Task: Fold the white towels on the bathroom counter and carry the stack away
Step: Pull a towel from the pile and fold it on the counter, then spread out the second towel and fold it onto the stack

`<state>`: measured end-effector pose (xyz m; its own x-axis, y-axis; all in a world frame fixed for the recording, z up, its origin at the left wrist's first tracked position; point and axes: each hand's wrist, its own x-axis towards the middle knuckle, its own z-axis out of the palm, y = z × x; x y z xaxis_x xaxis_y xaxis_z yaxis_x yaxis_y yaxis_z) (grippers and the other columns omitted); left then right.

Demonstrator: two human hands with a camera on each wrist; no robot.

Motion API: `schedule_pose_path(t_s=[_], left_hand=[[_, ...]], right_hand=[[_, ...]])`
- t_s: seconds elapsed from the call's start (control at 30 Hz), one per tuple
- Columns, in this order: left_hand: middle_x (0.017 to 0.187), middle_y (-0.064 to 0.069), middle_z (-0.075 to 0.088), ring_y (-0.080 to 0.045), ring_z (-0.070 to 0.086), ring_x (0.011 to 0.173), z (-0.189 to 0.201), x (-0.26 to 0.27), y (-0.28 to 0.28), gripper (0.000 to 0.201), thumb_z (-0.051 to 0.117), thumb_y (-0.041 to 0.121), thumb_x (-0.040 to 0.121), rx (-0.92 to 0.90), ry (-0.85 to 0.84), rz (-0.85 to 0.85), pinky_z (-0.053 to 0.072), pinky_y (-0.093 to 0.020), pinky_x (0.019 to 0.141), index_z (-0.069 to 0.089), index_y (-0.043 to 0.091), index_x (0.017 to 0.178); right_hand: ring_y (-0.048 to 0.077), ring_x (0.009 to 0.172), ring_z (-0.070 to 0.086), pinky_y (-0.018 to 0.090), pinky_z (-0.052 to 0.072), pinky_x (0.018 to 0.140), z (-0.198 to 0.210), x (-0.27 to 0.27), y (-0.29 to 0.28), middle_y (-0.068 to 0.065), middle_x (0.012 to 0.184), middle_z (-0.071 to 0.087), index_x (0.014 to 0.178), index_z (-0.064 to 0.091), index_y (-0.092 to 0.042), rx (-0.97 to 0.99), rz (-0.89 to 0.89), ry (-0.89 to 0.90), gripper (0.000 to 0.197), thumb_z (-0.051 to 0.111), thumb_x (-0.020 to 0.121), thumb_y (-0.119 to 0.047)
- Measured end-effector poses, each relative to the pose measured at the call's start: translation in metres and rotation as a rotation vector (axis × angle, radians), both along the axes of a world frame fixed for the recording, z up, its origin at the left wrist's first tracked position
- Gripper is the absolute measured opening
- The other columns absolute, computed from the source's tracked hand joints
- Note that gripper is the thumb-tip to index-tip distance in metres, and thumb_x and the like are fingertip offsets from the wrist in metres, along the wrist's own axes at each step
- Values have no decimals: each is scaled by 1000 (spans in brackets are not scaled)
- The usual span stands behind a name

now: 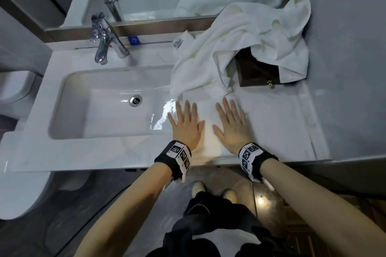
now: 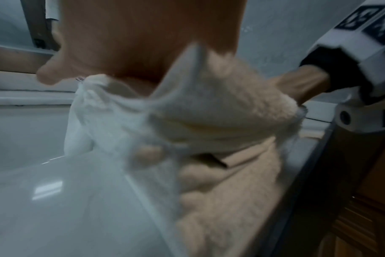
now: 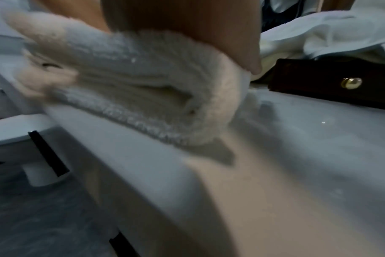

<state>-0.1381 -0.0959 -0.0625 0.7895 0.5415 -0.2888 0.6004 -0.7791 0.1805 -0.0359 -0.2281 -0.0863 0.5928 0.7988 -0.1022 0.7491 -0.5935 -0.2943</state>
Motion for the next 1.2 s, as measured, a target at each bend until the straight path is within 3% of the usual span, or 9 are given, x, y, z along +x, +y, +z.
schedule_pose_path(t_s=[0.13, 0.2, 0.33, 0.57, 0.73, 0.8, 0.93, 1.07, 1.2], left_hand=[[156, -2, -27, -54, -14, 138, -2, -13, -12, 81, 29, 60, 92, -175, 7, 158, 13, -66, 110, -16, 22, 148], [154, -6, -30, -49, -11, 141, -5, -13, -10, 86, 33, 59, 91, -235, -21, 130, 11, -62, 114, -19, 18, 147], [148, -18, -32, -33, -18, 145, -15, -10, -4, 87, 29, 56, 94, -120, -95, -43, -4, -56, 117, -18, 2, 144], [156, -25, -8, -32, -12, 146, -27, 23, -33, 78, 32, 47, 97, -100, -244, -183, -6, -55, 118, -2, -2, 147], [152, -15, -26, -31, -24, 143, -28, 60, -62, 83, 31, 51, 95, -215, -299, -162, -10, -40, 120, -15, 6, 146], [151, -14, -30, -31, -22, 143, -27, 75, -75, 83, 36, 50, 94, -263, -331, -121, -3, -39, 121, -15, 10, 147], [153, -23, -24, -33, -15, 145, -24, 107, -92, 82, 38, 49, 94, -305, -310, -65, 9, -40, 121, -9, 11, 149], [154, -25, -18, -35, -11, 146, -22, 141, -106, 81, 40, 46, 94, -345, -331, -43, 9, -41, 121, -7, 10, 149], [153, -30, -13, -40, -9, 145, -24, 160, -109, 79, 42, 42, 95, -325, -362, -13, 7, -42, 121, -2, 4, 149]], right_hand=[[19, 146, -18, 58, 0, 116, -7, -1, 1, -3, 160, -15, 150, -6, -32, -20, -15, 30, 79, 33, 87, -60], [20, 146, -18, 59, 2, 116, -8, 0, 1, -3, 159, -16, 150, -6, -33, -32, -4, 27, 80, 32, 86, -63], [21, 146, -18, 58, 3, 116, -6, 3, -1, -1, 159, -17, 150, -4, -32, -31, -12, 20, 82, 35, 86, -63], [21, 146, -14, 49, 0, 120, -2, 28, -38, 2, 160, -9, 151, 2, -26, -30, -128, -51, 70, 35, 94, -49], [21, 148, -9, 40, -3, 119, 4, 62, -74, 1, 160, -7, 151, 0, -26, -79, -221, -125, 58, 25, 100, -38], [20, 148, -8, 39, -3, 119, 5, 76, -85, 1, 160, -7, 151, 0, -26, -91, -241, -139, 56, 22, 101, -34], [20, 148, -4, 37, 1, 119, 4, 104, -100, 2, 160, -6, 151, 0, -25, -123, -290, -181, 55, 20, 101, -33], [20, 148, -1, 36, 7, 119, 4, 136, -106, 4, 161, -4, 151, 2, -25, -150, -329, -164, 53, 23, 102, -30], [21, 148, -1, 35, 5, 119, 2, 150, -103, 4, 160, -2, 151, 2, -23, -165, -316, -171, 52, 22, 102, -28]])
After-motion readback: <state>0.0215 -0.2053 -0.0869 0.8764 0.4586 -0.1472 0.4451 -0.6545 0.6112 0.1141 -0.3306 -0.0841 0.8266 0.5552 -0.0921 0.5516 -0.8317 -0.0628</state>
